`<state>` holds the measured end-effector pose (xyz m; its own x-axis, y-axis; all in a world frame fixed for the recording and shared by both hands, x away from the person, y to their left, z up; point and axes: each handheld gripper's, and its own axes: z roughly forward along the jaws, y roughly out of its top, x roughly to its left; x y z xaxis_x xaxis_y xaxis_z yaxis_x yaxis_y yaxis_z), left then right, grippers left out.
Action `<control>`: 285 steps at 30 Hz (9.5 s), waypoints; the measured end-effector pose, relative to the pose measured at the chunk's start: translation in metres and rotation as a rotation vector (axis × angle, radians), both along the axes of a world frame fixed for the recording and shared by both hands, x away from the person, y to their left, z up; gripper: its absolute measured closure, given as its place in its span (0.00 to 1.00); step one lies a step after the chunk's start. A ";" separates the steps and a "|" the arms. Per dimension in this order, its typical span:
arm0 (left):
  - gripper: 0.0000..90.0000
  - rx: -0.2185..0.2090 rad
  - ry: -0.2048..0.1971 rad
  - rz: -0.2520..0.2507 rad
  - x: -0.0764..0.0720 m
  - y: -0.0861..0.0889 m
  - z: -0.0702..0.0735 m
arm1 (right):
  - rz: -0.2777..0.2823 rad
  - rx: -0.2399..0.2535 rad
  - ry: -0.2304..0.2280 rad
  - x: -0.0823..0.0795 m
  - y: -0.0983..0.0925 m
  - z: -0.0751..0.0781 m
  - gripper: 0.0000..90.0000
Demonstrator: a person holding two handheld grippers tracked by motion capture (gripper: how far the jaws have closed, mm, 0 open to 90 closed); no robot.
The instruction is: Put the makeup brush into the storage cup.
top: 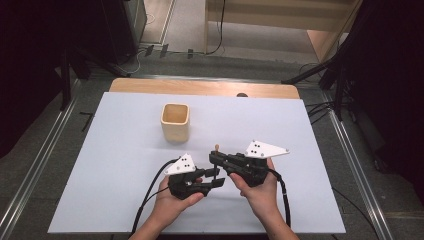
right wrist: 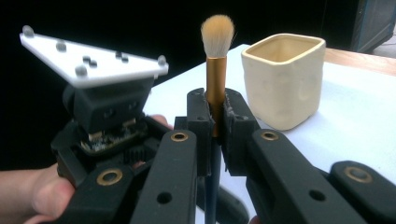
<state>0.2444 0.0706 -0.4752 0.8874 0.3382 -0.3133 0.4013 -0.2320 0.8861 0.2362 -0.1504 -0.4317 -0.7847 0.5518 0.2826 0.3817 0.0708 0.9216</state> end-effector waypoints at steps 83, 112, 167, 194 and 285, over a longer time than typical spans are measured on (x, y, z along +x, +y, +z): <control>0.93 -0.043 -0.119 0.287 0.042 0.083 0.050 | -0.513 -0.182 -0.116 -0.043 -0.138 -0.051 0.00; 0.93 -0.043 -0.189 0.329 0.078 0.085 0.094 | -0.499 -0.205 -0.104 -0.044 -0.137 -0.062 0.00; 0.93 0.030 -0.169 0.489 0.145 0.082 0.062 | -0.492 -0.210 -0.095 -0.043 -0.136 -0.065 0.00; 0.75 0.070 -0.124 0.470 0.143 0.080 0.035 | -0.487 -0.213 -0.093 -0.043 -0.136 -0.066 0.00; 0.00 0.058 -0.240 0.549 -0.024 0.214 0.004 | -0.496 -0.210 -0.101 -0.044 -0.132 -0.063 0.00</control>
<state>0.2205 0.2843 -0.4714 0.6215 0.7779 -0.0930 0.2665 -0.0982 0.9588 0.1925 -0.2829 -0.4950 -0.4339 0.8987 0.0634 0.3260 0.0910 0.9410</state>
